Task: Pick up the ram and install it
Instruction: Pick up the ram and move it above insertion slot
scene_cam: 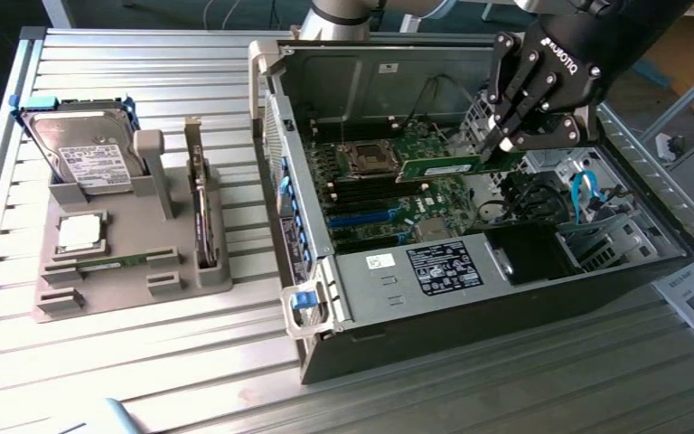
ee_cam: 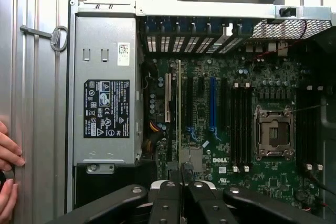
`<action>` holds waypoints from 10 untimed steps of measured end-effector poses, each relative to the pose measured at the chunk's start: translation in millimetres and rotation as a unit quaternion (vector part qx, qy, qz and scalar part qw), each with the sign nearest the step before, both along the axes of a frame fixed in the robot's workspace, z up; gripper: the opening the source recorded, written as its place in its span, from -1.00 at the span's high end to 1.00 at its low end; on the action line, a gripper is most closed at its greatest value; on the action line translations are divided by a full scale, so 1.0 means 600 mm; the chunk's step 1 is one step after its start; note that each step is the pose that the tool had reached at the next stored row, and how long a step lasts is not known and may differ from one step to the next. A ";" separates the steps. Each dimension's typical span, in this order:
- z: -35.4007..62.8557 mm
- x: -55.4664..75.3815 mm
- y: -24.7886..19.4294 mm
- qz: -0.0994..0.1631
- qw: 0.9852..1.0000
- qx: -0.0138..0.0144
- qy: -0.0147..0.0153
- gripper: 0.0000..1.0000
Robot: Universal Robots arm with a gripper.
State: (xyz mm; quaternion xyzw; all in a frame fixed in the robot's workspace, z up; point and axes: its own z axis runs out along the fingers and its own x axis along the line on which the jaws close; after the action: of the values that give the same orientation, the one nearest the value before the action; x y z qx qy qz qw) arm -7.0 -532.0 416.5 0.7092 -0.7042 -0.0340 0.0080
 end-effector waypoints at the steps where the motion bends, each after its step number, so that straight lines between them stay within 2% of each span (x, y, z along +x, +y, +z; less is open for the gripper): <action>1: 0.000 0.000 0.0000 0.000 1.000 0.000 0.000 0.76; 4: 0.000 0.000 0.0000 0.000 1.000 0.000 0.000 0.76; 6: 0.000 0.000 0.0025 0.000 1.000 0.000 0.000 0.76; 9: -0.001 0.000 0.0165 0.000 1.000 0.000 0.000 0.76; 10: -0.001 0.000 0.0276 0.000 1.000 0.000 0.000 0.76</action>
State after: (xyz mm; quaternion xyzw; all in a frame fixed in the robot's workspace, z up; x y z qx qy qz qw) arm -7.0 -515.5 415.9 0.7092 -0.7042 -0.0340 0.0080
